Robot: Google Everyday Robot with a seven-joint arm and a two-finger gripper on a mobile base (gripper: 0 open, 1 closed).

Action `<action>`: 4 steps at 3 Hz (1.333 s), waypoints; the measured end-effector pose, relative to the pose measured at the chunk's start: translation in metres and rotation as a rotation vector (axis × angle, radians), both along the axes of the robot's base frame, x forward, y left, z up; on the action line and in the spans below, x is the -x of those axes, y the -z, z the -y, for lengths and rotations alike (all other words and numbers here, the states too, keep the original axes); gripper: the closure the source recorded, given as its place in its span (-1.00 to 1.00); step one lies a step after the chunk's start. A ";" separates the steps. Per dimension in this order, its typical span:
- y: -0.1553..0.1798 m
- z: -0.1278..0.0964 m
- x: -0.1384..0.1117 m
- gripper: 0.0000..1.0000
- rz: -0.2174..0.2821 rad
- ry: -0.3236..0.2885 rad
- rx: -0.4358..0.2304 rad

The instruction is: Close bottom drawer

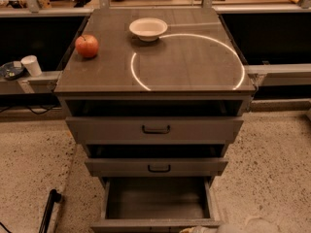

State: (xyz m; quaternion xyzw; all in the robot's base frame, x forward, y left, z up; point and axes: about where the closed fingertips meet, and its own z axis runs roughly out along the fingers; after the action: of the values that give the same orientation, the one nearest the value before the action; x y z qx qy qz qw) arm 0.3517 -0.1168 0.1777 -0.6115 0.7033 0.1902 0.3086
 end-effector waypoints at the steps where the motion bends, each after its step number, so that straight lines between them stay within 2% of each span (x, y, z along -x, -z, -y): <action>1: 0.010 -0.002 -0.015 0.15 0.058 0.098 -0.043; 3: 0.012 -0.004 -0.012 -0.78 0.051 0.103 -0.049; 4: 0.012 -0.004 -0.012 -1.00 0.051 0.103 -0.049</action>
Offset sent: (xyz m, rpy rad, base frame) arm 0.0124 0.0017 -0.0077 0.0303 -0.0486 -0.0750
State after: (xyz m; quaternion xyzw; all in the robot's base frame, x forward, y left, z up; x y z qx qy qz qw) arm 0.3632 -0.1129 0.1659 -0.5714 0.7208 0.1756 0.3508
